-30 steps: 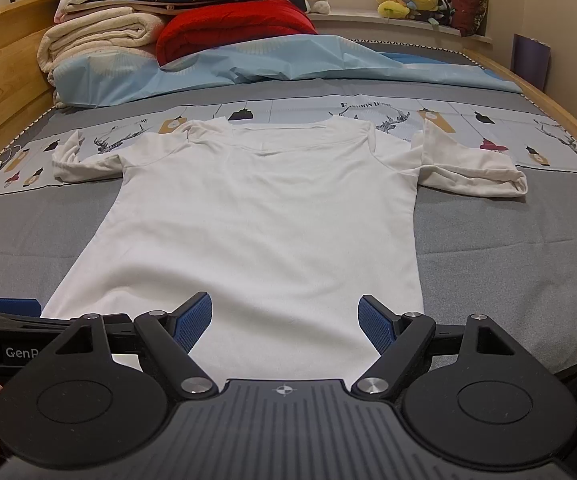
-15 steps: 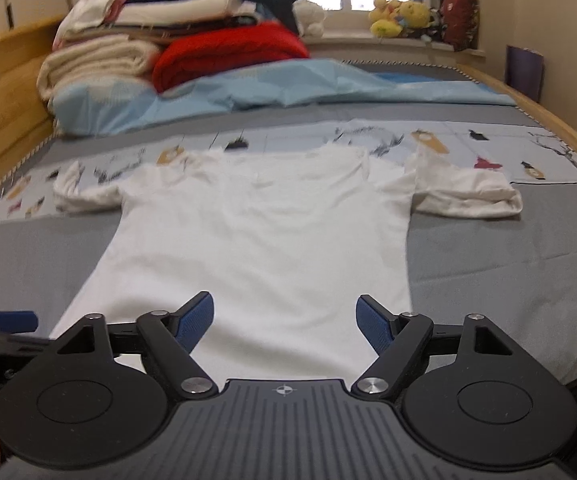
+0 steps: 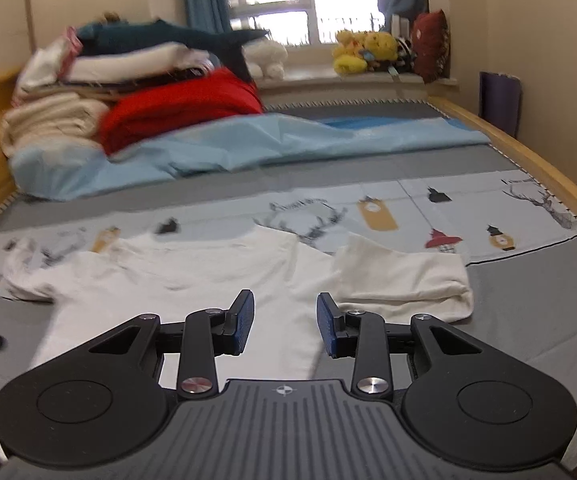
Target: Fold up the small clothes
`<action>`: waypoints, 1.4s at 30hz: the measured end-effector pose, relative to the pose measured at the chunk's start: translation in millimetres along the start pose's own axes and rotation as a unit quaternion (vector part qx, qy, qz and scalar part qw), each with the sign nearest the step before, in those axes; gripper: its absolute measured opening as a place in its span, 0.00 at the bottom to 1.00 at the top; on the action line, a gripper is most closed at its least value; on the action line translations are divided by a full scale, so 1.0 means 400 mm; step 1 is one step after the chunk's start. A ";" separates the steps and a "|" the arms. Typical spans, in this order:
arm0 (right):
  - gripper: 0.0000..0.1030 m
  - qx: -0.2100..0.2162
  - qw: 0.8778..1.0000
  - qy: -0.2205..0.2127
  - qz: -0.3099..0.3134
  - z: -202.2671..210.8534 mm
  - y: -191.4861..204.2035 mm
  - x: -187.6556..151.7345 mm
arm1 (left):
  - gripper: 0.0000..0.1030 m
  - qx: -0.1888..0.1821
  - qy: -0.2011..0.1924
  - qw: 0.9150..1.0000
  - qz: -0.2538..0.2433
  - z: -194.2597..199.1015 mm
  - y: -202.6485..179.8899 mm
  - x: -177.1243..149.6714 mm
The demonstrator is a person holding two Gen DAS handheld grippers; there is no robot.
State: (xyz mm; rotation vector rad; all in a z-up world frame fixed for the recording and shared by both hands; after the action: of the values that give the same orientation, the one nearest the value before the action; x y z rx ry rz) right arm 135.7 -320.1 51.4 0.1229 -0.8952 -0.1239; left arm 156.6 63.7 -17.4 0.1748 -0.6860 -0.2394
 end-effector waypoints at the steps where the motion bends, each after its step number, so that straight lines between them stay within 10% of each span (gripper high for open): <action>1: 0.36 -0.010 1.000 0.012 0.007 -0.040 -0.010 -0.006 | 0.45 0.005 0.026 0.999 0.026 -0.033 0.020 0.005; 9: 0.36 -0.039 0.989 0.141 -0.036 -0.325 -0.069 -0.067 | 0.46 0.016 0.066 0.996 0.064 -0.154 0.068 0.077; 23: 0.59 -0.064 0.978 0.181 -0.082 -0.560 -0.069 -0.089 | 0.61 0.005 0.128 0.983 0.131 -0.379 0.111 0.068; 31: 0.04 -0.063 0.983 0.144 -0.094 -0.606 -0.079 -0.040 | 0.67 0.002 0.117 0.974 0.193 -0.440 0.158 0.082; 42: 0.03 -0.077 0.987 0.082 -0.113 -0.702 -0.164 0.083 | 0.66 -0.014 0.088 0.981 0.173 -0.473 0.125 0.127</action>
State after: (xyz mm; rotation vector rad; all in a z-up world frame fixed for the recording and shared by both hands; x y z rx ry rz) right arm 372.6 -374.8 -107.3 0.0896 -0.7030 -0.3886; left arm 324.6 112.8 -118.7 0.0477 -0.5252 0.0993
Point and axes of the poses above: each gripper's, at about its wrist camera, not at the fingertips, and z roughly against the way its jaws point, y to its left, x to its top, the point moved 3 cm from there along -z, roughly the way its jaws point, and after that the axes turned 4 degrees about -z, right-handed, at the moved point
